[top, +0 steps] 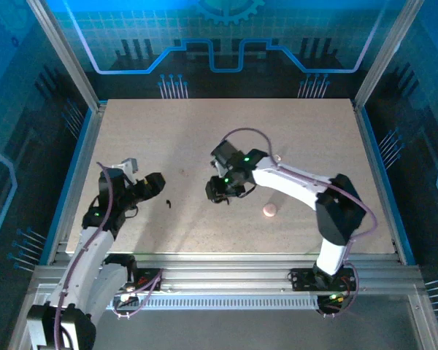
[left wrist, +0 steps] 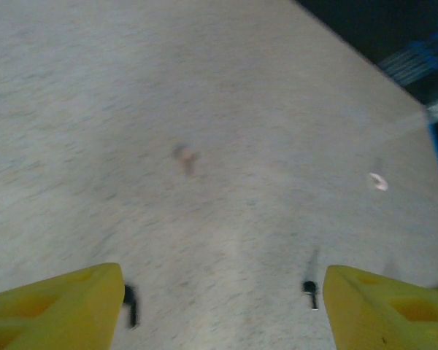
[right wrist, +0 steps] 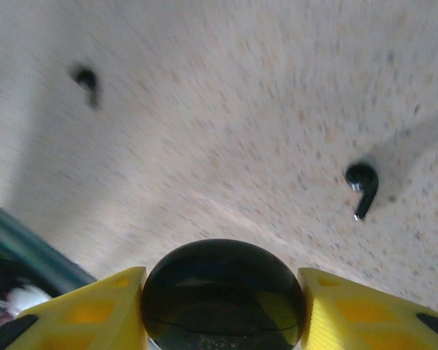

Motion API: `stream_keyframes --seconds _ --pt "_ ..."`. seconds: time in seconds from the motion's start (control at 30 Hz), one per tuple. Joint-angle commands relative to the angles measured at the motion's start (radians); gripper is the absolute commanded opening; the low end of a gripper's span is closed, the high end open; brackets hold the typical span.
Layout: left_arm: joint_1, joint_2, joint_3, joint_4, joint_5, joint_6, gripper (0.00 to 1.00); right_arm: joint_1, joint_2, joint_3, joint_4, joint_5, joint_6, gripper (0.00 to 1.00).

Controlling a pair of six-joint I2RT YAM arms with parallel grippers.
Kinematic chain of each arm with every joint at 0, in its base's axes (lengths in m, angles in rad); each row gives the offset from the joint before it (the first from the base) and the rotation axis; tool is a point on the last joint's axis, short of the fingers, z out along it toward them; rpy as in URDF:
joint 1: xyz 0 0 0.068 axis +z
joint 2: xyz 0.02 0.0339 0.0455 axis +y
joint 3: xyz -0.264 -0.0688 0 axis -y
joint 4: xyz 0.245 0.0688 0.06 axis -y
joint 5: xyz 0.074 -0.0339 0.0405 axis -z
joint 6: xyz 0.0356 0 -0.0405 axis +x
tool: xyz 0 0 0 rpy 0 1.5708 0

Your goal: Insert wireless bluetooth earbuds into charging case

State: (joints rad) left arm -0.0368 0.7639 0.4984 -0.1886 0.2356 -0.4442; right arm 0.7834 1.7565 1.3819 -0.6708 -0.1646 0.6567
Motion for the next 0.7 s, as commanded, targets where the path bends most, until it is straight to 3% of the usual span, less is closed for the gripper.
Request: stream_keyframes --seconds 0.0,0.27,0.43,0.67 --pt "-0.093 -0.011 -0.090 0.408 0.071 0.123 0.66 -0.064 -0.088 -0.073 0.237 -0.155 0.136 0.45" --pt "-0.268 0.086 -0.232 0.824 0.191 0.392 0.62 -0.137 -0.197 -0.184 0.521 -0.233 0.326 0.46" --pt "-0.335 0.132 -0.244 0.877 0.245 0.482 0.61 -0.138 -0.225 -0.232 0.658 -0.242 0.423 0.47" --pt "-0.359 0.191 -0.250 0.995 0.173 0.484 0.61 -0.104 -0.226 -0.245 0.732 -0.218 0.461 0.47"
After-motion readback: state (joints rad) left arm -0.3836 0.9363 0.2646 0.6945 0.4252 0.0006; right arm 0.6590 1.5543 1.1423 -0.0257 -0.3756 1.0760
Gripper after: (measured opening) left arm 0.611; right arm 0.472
